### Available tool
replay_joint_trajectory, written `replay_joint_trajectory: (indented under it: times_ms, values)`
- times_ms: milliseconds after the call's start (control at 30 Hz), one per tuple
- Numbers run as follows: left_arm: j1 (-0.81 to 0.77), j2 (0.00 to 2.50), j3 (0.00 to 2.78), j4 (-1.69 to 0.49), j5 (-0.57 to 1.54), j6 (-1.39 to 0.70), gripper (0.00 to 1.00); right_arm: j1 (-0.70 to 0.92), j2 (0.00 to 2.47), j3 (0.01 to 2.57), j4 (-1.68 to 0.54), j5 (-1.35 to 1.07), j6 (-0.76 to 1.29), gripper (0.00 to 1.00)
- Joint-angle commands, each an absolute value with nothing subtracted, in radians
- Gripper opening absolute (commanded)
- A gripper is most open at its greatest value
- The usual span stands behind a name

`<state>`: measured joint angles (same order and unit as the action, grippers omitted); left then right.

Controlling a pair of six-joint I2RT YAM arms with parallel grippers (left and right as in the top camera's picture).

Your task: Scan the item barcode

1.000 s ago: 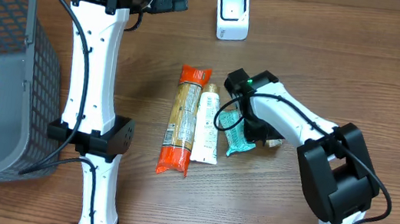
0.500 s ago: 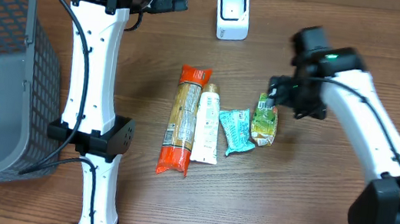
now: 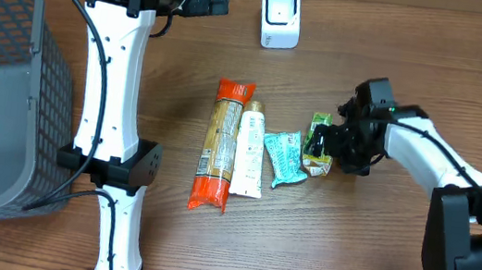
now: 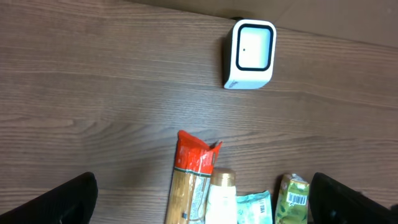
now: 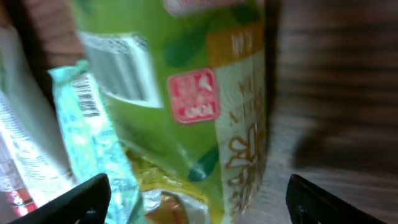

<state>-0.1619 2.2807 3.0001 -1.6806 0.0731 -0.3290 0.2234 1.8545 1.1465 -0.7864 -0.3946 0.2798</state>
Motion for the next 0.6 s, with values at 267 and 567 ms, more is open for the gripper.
replay_joint_trajectory:
  times_ms: [267,567]
  values:
    - [0.073,2.275,3.0,-1.684,0.271,-0.398,0.99,0.26,1.892,1.102,-0.71,-0.397,0.348,0.75]
    - [0.085,2.275,3.0,-1.689,0.255,-0.404,1.0,0.249,1.899,1.137,-0.752,-0.374,0.397,0.07]
